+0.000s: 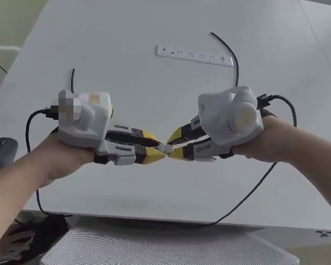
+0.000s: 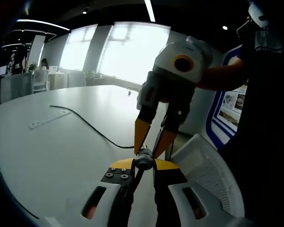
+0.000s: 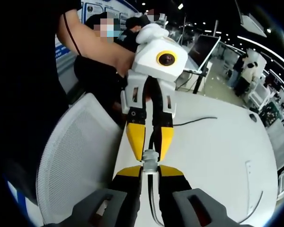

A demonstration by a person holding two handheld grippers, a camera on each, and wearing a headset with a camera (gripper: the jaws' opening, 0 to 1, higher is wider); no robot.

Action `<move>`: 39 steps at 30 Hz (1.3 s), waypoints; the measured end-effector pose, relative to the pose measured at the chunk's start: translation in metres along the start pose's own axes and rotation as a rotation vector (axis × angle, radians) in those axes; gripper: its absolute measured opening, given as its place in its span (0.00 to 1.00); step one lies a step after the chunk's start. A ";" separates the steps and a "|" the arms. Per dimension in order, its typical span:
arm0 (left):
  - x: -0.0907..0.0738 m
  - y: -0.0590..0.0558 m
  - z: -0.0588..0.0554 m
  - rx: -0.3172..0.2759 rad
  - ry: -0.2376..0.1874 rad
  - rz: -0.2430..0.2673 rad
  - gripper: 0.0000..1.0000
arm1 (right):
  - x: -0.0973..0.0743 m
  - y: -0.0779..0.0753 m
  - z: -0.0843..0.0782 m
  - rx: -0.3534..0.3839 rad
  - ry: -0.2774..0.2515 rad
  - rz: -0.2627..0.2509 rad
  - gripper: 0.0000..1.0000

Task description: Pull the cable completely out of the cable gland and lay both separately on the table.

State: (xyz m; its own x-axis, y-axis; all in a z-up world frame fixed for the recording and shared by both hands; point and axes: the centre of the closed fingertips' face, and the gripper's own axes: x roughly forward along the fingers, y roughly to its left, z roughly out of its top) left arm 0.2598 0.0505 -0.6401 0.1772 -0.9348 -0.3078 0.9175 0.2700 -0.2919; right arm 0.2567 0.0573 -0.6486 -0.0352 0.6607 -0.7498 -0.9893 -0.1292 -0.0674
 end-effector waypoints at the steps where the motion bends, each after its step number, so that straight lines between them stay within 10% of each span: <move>1: 0.000 0.000 0.000 0.005 0.000 0.001 0.15 | 0.000 -0.001 0.000 0.009 -0.009 0.000 0.08; 10: -0.001 -0.004 0.007 0.028 -0.003 -0.002 0.15 | -0.010 0.000 0.004 0.155 -0.113 0.037 0.10; 18: -0.001 0.000 0.012 0.039 -0.014 0.001 0.15 | -0.031 -0.022 0.017 0.508 -0.358 0.108 0.12; 24: 0.000 0.002 0.018 0.051 -0.029 0.002 0.15 | -0.040 -0.024 0.020 0.745 -0.467 0.292 0.17; 39: 0.001 -0.001 0.020 0.091 -0.002 -0.014 0.15 | -0.028 -0.008 0.022 0.854 -0.469 0.491 0.13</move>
State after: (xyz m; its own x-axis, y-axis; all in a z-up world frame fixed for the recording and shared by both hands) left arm 0.2658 0.0445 -0.6220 0.1648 -0.9389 -0.3021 0.9486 0.2348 -0.2122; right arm 0.2630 0.0560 -0.6123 -0.3237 0.9173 -0.2321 -0.6180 -0.0192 0.7859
